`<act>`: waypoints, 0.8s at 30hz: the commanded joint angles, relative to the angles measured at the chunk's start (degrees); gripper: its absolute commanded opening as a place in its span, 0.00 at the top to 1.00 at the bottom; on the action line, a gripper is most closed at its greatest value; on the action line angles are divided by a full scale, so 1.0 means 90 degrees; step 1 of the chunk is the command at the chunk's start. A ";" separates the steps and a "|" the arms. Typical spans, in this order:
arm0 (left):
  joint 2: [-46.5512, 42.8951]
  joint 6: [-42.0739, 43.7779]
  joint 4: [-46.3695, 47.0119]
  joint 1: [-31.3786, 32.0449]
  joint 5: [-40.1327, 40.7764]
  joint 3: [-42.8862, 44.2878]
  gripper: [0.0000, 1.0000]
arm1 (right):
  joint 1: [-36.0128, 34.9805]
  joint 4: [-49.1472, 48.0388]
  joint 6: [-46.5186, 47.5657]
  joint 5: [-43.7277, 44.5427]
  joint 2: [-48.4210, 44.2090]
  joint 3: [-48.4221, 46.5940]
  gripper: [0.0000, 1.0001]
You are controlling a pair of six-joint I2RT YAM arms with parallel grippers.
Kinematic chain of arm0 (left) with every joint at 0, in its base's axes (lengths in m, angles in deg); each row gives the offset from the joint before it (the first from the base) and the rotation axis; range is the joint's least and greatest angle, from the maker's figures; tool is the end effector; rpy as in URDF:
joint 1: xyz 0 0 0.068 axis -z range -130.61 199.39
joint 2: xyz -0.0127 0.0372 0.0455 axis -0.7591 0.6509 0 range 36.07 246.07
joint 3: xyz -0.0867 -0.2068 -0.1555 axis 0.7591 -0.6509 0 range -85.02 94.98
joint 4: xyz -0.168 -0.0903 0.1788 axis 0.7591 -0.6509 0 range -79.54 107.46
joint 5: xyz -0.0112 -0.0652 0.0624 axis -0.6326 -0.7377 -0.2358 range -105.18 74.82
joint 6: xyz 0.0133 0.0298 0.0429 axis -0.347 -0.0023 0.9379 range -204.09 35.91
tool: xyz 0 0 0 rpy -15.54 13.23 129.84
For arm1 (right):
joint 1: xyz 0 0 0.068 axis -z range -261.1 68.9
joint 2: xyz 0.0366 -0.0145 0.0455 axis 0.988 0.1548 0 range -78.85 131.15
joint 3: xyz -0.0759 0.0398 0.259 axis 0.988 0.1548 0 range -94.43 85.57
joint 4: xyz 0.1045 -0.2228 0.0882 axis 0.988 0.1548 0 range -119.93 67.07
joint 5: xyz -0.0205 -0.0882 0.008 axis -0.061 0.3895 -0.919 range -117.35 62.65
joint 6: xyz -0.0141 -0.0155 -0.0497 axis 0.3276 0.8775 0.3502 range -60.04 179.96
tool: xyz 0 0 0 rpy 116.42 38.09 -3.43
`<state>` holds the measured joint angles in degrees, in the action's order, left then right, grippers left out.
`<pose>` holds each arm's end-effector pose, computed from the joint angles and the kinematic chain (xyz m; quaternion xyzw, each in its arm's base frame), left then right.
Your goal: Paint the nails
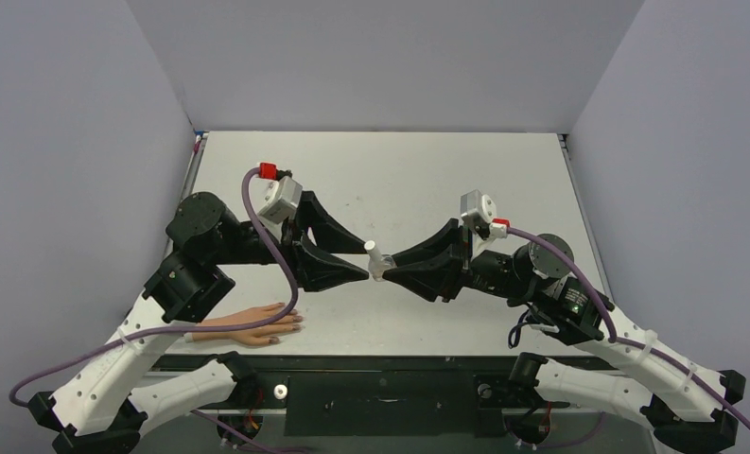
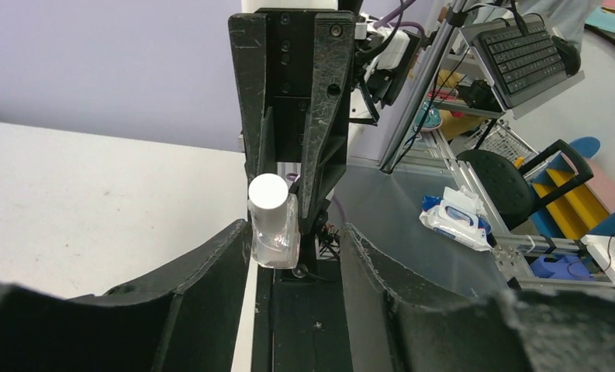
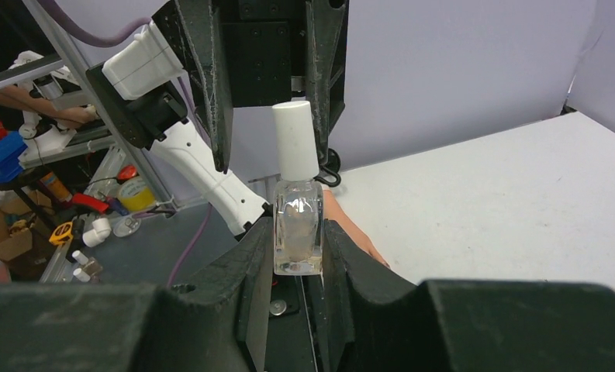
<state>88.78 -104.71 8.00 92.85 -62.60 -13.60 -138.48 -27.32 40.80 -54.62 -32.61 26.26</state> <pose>0.1050 -0.1357 0.4747 0.4177 0.5206 -0.5909 0.4532 0.0760 0.1489 0.4371 -0.3748 0.5282 0.5810 0.4930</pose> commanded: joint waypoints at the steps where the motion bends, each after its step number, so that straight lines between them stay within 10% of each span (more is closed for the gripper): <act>1: 0.0072 -0.0188 0.0687 -0.0006 -0.0379 0.0080 0.59 | 0.0029 -0.0603 -0.0090 -0.0235 -0.0060 0.0005 1.00; 16: 0.0329 -0.0465 0.1510 -0.0004 -0.0469 -0.0203 0.66 | 0.0037 -0.0698 -0.0050 -0.0268 -0.0044 0.0130 1.00; 24: 0.0360 -0.0555 0.1615 0.0008 -0.0499 -0.0288 0.85 | 0.0048 -0.0723 -0.0017 -0.0204 -0.0056 0.0128 1.00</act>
<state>92.04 -109.13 18.71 92.83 -65.84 -15.99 -138.44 -29.46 40.14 -56.30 -32.59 27.42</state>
